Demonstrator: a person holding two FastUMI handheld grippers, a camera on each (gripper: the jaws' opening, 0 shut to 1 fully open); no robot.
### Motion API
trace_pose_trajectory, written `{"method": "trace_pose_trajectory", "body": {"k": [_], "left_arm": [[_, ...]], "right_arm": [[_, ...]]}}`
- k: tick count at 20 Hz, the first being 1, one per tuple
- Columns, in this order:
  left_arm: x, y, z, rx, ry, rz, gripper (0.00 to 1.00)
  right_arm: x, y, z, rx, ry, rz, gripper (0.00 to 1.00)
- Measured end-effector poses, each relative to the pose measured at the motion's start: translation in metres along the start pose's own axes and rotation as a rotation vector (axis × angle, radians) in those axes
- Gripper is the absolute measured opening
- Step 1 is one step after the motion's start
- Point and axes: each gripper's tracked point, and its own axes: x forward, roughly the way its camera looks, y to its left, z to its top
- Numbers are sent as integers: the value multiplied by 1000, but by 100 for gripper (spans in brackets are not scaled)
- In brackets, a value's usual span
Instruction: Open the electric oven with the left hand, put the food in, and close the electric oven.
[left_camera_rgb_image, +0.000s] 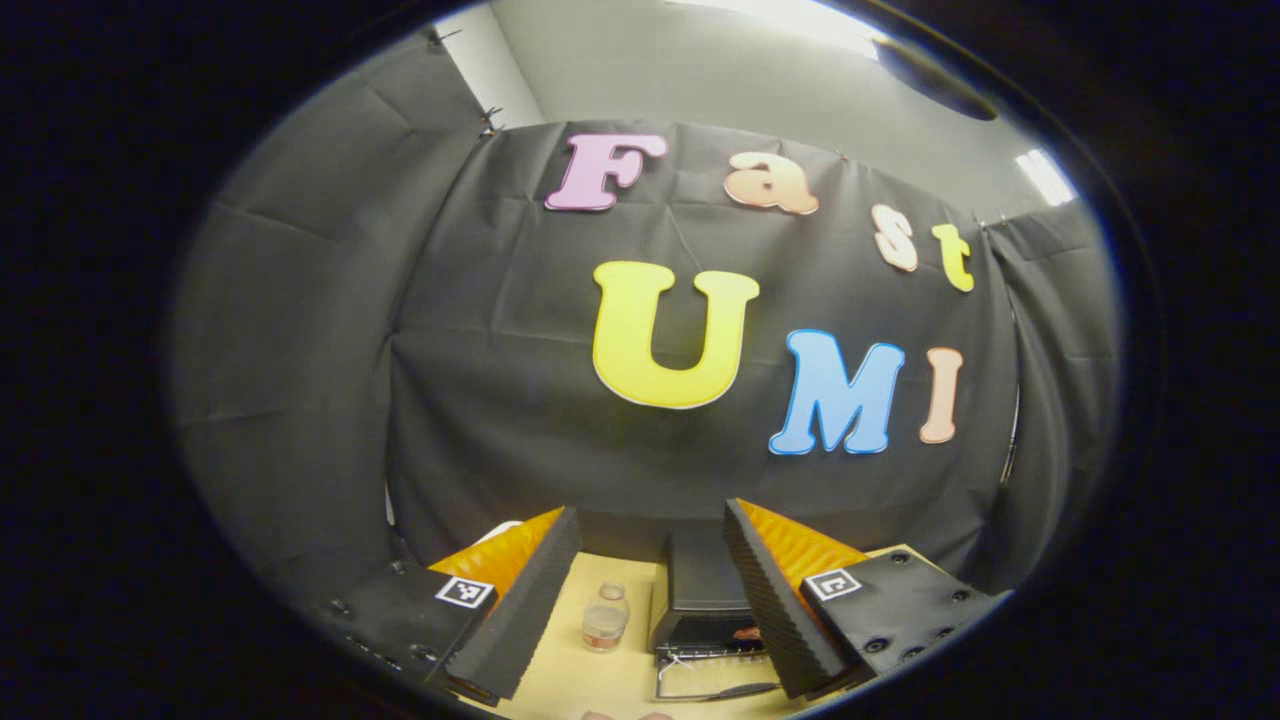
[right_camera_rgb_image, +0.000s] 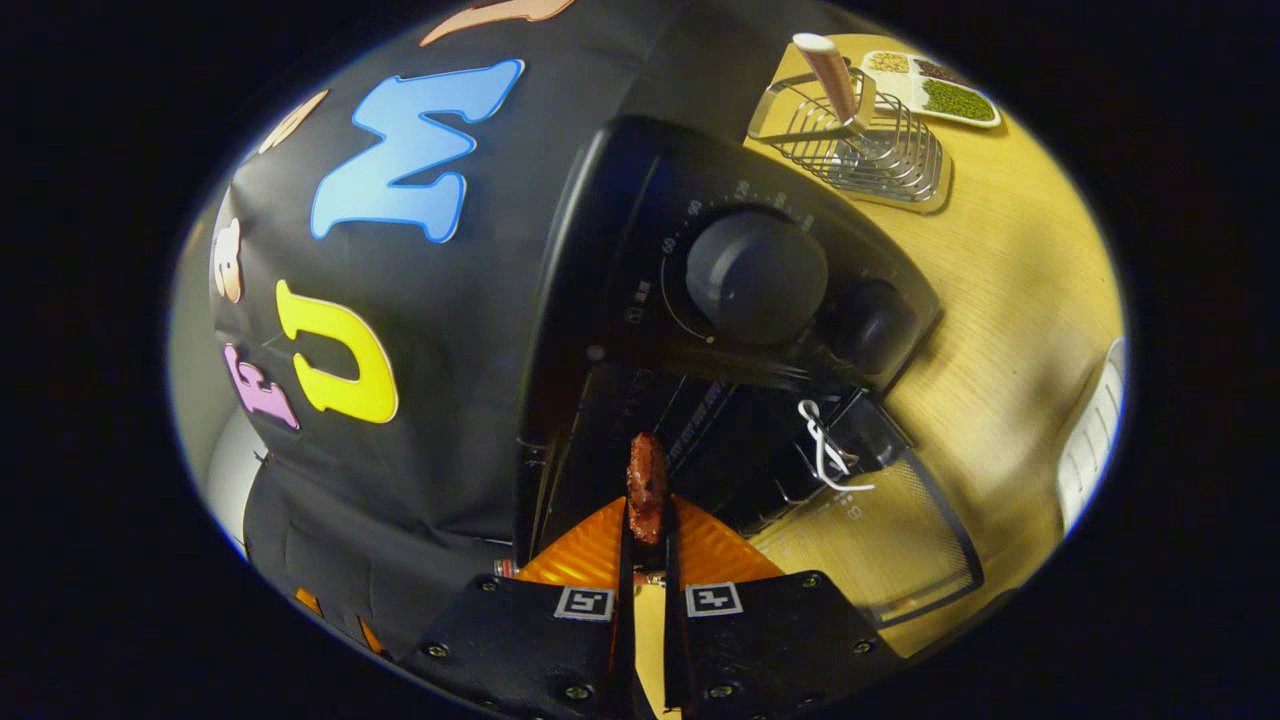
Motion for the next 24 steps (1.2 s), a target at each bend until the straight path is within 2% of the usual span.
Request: {"method": "trace_pose_trajectory", "body": {"k": [3,10,12,13,14,15,16,17,18,19,20,21,22,23,24], "left_arm": [[8,11,-10,4,27,11,100],[25,23,-26,12,75,24,100],[27,21,-29,6,81,20,97],[28,20,-31,7,82,18,100],[28,17,-32,9,83,13,100],[29,14,-32,13,83,9,97],[29,12,-34,18,84,6,97],[29,9,-35,25,85,1,100],[33,6,-37,33,87,-1,97],[35,3,-40,40,90,-3,100],[34,1,-45,45,94,-4,100],[34,0,-49,49,100,-6,97],[32,-2,-52,54,105,-7,100],[32,-3,-56,57,107,-7,97],[32,-5,-61,59,112,-9,97]], "right_arm": [[25,-2,6,37,-53,-2,12],[60,-3,23,102,-161,15,12],[61,-8,23,92,-184,-22,12],[60,-15,25,76,-198,-61,12],[57,-22,25,46,-198,-118,17],[62,-20,23,7,-198,-133,21],[56,-23,21,-59,-185,-178,28],[55,-23,16,-120,-170,-197,28],[54,-26,10,-183,-154,-241,31],[49,-24,7,-245,-141,-263,36],[43,-12,4,-285,-136,-241,43],[40,-10,1,-340,-127,-267,58],[37,-9,0,-387,-122,-270,74],[37,-11,-1,-436,-119,-285,73],[24,-8,1,-486,-117,-297,88]]}}
